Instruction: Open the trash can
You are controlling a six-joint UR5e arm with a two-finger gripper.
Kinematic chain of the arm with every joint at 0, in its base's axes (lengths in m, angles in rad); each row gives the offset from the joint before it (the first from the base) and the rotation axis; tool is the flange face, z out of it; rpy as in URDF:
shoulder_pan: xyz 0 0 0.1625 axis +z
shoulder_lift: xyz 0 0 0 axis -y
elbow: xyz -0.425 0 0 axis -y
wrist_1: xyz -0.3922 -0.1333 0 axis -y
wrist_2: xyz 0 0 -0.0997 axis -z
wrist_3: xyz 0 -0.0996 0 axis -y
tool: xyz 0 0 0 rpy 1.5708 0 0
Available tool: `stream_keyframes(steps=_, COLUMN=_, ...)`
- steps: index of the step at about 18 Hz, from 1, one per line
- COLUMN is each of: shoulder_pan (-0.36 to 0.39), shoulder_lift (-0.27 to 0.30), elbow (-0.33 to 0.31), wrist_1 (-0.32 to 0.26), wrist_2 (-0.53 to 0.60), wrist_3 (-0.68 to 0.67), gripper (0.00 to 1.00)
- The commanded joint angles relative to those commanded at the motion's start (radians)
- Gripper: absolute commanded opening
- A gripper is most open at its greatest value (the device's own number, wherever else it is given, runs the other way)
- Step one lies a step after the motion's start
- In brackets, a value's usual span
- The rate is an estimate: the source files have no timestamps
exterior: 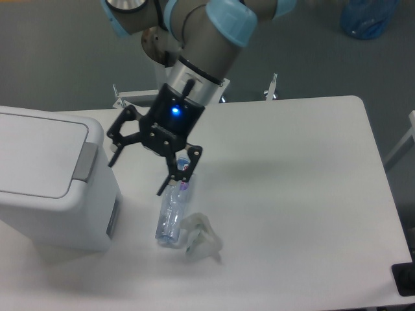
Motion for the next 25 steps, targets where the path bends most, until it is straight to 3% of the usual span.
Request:
stream_keyframes(steps=8, shoulder_pan=-0.034, shoulder_lift=0.002, elbow=-0.052, wrist_1=0.005, wrist_2=0.009, wrist_3=0.006, gripper=1.00)
stream_keyframes(steps=25, shoulder_pan=-0.046, shoulder_lift=-0.006, elbow=-0.064, wrist_1=0.017, wrist_2=0.011, wrist_3=0.008, gripper=1.00)
